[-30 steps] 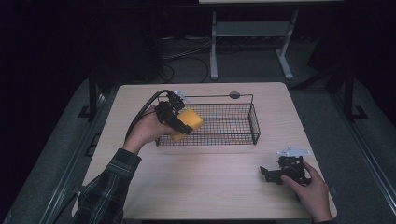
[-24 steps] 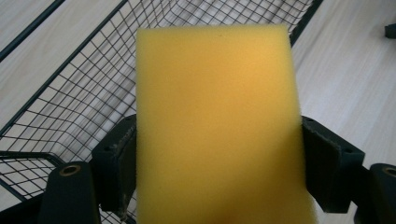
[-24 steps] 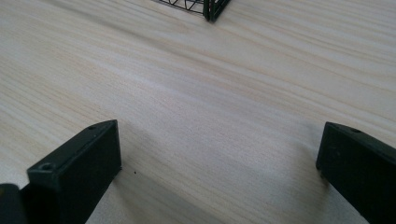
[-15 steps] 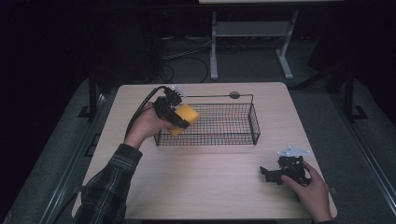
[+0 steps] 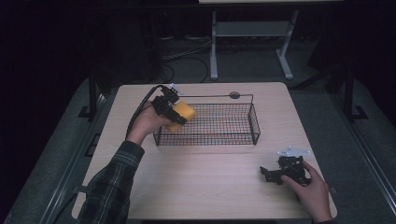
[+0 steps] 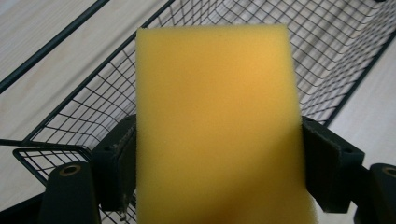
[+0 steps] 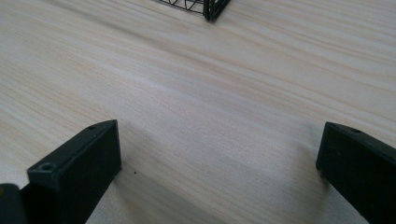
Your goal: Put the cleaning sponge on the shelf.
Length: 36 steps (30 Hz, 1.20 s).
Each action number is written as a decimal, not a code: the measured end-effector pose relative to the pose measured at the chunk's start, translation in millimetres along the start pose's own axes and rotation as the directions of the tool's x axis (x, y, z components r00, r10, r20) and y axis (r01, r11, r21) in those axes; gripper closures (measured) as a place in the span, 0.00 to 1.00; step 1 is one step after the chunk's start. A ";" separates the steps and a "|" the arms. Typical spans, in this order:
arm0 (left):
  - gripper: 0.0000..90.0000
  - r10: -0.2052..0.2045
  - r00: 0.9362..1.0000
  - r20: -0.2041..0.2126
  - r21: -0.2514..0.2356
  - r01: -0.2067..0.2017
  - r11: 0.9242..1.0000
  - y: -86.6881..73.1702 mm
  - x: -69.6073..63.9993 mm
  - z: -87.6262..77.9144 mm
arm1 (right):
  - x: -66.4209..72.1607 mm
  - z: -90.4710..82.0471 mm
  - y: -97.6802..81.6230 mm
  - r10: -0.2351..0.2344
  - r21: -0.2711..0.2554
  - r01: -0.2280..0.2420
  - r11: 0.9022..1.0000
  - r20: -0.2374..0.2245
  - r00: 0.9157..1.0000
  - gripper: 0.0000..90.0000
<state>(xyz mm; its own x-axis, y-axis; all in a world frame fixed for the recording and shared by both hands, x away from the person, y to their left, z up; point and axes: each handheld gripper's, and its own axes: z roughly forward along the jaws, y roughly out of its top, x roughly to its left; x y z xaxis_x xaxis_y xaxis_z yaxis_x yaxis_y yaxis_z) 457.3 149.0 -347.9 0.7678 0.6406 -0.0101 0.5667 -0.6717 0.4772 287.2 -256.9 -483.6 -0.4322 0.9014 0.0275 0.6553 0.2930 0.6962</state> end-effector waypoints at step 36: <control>0.26 -0.046 0.999 -0.012 -0.001 0.046 0.999 -18.2 22.8 42.2 | 0.0 0.0 0.0 0.000 0.000 0.000 1.000 0.000 1.000 0.00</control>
<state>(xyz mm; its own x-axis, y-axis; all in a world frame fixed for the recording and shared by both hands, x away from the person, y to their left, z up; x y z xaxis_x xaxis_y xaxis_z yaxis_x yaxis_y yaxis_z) 477.1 160.1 -393.9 0.7371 0.6754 -0.0222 0.6014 -0.6407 0.4773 287.2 -256.9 -483.6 -0.4321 0.9014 0.0277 0.6555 0.2928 0.6962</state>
